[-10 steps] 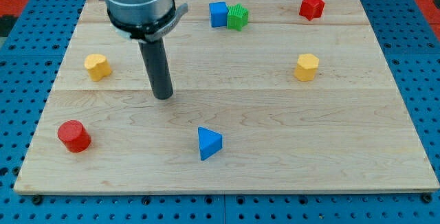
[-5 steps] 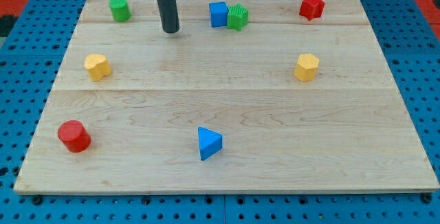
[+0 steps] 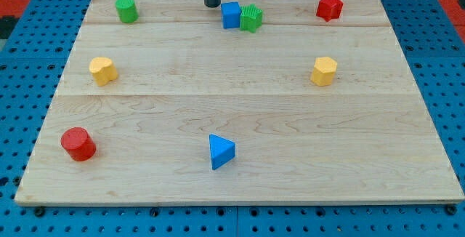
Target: Put the green star vertically below the yellow hexagon
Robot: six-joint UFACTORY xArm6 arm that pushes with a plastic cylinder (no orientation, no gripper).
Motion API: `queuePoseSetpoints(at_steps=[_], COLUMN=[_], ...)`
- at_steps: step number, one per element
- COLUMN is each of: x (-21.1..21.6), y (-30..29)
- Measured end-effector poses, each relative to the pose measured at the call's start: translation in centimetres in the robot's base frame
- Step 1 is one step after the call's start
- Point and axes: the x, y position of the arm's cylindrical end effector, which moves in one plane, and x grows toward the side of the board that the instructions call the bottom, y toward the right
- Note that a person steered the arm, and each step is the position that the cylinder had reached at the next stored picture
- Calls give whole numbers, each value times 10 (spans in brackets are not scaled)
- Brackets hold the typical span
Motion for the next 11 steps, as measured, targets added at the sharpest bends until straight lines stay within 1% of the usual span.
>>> queuePoseSetpoints(at_steps=[2,3,5,7,8,9,11], x=[0,0,0,23,25,51,117], y=[48,59,67,67,67,67,67])
